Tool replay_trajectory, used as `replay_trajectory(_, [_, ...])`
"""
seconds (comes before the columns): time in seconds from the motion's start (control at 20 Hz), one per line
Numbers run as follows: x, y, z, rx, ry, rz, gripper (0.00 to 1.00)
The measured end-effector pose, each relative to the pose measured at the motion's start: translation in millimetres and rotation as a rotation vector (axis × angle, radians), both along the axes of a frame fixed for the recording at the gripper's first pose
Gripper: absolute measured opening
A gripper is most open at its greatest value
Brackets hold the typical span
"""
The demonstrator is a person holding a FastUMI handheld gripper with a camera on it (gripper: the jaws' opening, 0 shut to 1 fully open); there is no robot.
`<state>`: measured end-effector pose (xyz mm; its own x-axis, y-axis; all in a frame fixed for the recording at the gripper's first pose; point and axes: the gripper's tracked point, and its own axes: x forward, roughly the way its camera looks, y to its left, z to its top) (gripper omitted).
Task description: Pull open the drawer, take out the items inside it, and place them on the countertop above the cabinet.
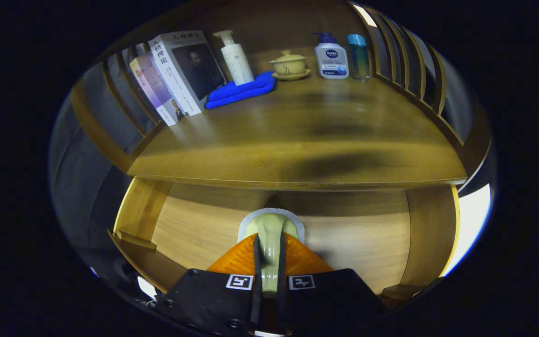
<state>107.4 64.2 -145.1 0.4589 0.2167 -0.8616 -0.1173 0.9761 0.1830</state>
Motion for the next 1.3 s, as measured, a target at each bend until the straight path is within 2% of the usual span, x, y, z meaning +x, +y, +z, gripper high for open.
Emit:
replay_trajectory(0.5, [10, 21, 74, 0.047, -0.125, 0.039, 0.14])
replay_trajectory(0.65, [23, 21, 86, 0.027, -0.158, 0.041, 0.13])
replay_trajectory(0.9, [52, 23, 99, 0.003, -0.182, 0.018, 0.14])
replay_trajectory(1.3, [108, 23, 97, -0.021, -0.172, -0.068, 0.14])
